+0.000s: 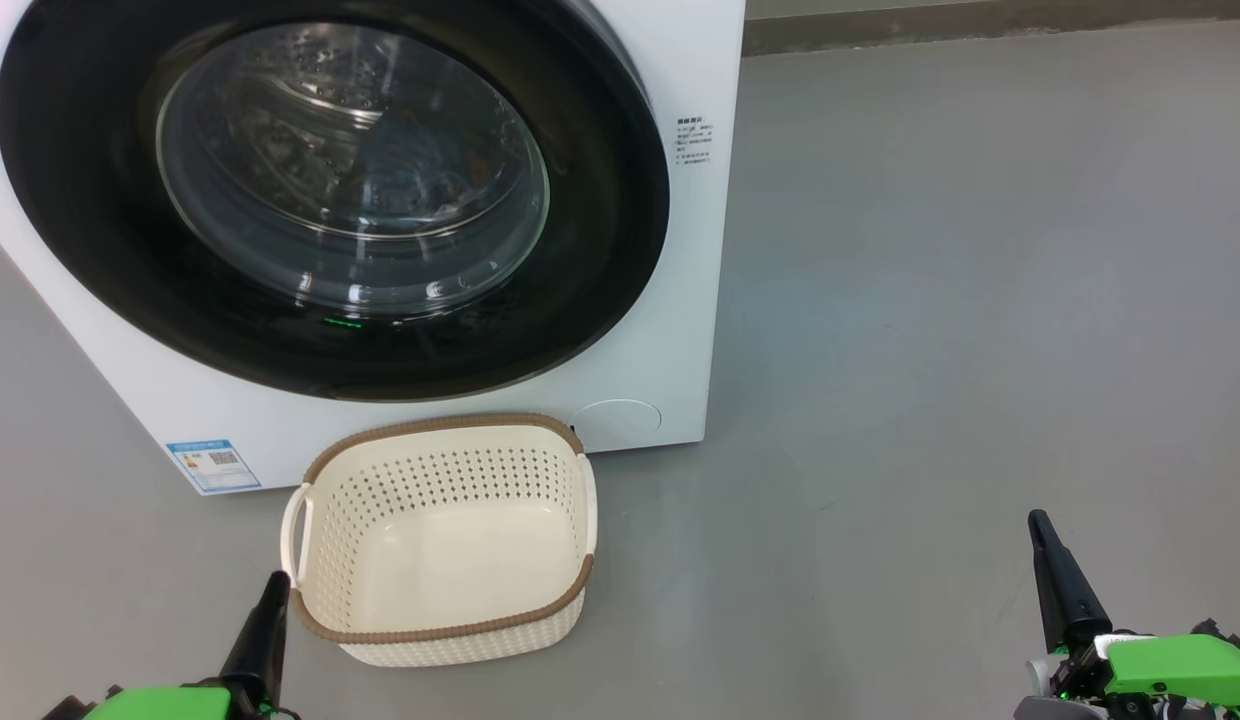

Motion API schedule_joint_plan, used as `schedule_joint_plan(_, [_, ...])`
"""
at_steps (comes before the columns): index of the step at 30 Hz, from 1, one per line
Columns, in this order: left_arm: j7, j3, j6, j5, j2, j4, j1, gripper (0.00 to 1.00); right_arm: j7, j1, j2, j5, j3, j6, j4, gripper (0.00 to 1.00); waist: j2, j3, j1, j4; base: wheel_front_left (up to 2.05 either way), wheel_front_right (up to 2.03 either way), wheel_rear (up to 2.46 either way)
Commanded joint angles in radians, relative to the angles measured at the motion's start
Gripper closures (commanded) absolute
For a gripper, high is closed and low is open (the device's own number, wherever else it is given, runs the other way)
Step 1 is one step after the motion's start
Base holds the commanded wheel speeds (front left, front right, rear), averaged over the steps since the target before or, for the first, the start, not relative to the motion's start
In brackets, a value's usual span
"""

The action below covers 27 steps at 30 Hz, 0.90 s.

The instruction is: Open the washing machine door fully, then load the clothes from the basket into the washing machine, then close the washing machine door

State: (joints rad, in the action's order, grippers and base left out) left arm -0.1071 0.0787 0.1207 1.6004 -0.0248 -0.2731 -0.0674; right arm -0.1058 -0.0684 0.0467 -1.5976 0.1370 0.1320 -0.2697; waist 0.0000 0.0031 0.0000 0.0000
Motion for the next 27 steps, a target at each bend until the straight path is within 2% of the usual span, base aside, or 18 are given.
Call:
schedule_joint_plan(1, [-0.006, 0.035, 0.01, 0.008, -0.025, 0.028, -0.041, 1.0, -0.008, -0.04, 0.004, -0.011, -0.023, -0.001, 0.025, 1.0, 0.0, 0.0, 0.0, 0.0, 0.0, 0.0, 0.0])
schedule_joint_plan(27, [-0.006, 0.035, 0.01, 0.008, -0.025, 0.028, -0.041, 1.0, -0.007, -0.04, 0.004, -0.011, -0.023, -0.001, 0.025, 1.0, 0.0, 0.0, 0.0, 0.0, 0.0, 0.0, 0.0])
